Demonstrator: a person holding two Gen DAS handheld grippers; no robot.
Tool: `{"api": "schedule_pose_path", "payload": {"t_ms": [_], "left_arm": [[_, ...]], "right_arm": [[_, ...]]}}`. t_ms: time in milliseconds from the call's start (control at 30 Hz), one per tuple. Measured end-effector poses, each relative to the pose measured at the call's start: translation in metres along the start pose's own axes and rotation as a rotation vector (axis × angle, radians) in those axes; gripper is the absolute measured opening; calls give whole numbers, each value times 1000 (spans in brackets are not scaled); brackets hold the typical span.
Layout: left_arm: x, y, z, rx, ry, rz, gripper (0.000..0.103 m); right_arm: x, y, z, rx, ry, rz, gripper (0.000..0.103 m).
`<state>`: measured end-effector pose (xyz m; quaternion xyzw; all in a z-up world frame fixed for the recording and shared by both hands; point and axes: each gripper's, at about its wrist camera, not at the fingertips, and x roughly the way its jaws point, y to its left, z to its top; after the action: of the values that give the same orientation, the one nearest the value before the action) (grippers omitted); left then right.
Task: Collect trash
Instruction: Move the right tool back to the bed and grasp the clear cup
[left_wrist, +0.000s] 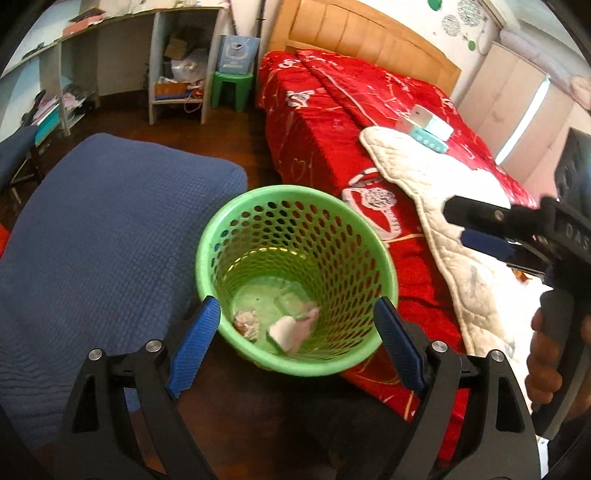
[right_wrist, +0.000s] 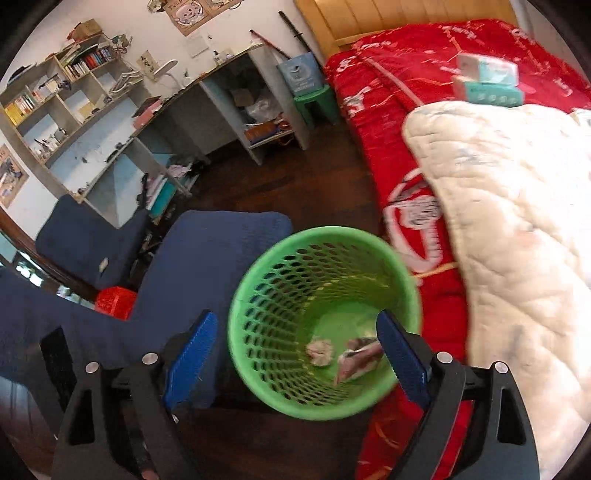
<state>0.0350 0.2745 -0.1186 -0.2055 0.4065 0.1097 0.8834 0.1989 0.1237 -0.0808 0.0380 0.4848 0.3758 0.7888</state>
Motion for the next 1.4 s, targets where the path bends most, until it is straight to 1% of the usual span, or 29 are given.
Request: {"api": "schedule_pose_path", "payload": {"t_ms": [67, 100, 167, 267, 367, 400, 467, 500, 567, 700, 900, 967, 1033, 1133, 1267, 1400], "left_arm": [[0, -7, -1, 11, 0, -10, 84], [0, -11, 0, 15, 2, -15, 84], [0, -20, -1, 27, 6, -23, 84], [-1, -35, -2, 52, 9, -43, 84], [0, -53, -4, 84, 16, -60, 84], [0, -58, -4, 92, 19, -63, 84], [0, -69, -6, 108, 24, -76, 84], [-1, -74, -6, 113, 25, -82, 84], [-2, -84, -8, 133, 24, -91, 84], [-1, -99, -11, 159, 34, -101, 85], [-1, -120, -15, 188, 47, -118, 85], [0, -126, -15, 195, 51, -125, 85], [0, -133, -17, 207, 52, -133, 85], [2, -144, -19, 218, 59, -145, 85], [4, -150, -21, 222, 65, -152, 85], [3, -149, -22, 221, 68, -150, 85]], "right_arm": [[-15, -11, -5, -9, -17, -34, 85], [-26, -19, -8, -17, -27, -75, 85], [-41, -30, -15, -22, -42, -119, 85], [-73, -58, -28, -14, -78, -195, 85], [-98, -83, -39, 5, -105, -249, 85], [-111, -94, -44, 10, -117, -282, 85], [-124, -107, -50, 9, -130, -329, 85], [-135, -117, -55, 6, -142, -369, 85], [-148, -132, -62, 14, -144, -409, 85], [-170, -163, -76, 52, -148, -457, 85], [-195, -197, -92, 105, -167, -503, 85], [-202, -210, -99, 124, -160, -530, 85], [-205, -217, -104, 139, -151, -531, 81], [-207, -221, -106, 146, -143, -508, 80], [-202, -213, -99, 129, -144, -444, 80], [-183, -207, -88, 114, -115, -385, 80]]}}
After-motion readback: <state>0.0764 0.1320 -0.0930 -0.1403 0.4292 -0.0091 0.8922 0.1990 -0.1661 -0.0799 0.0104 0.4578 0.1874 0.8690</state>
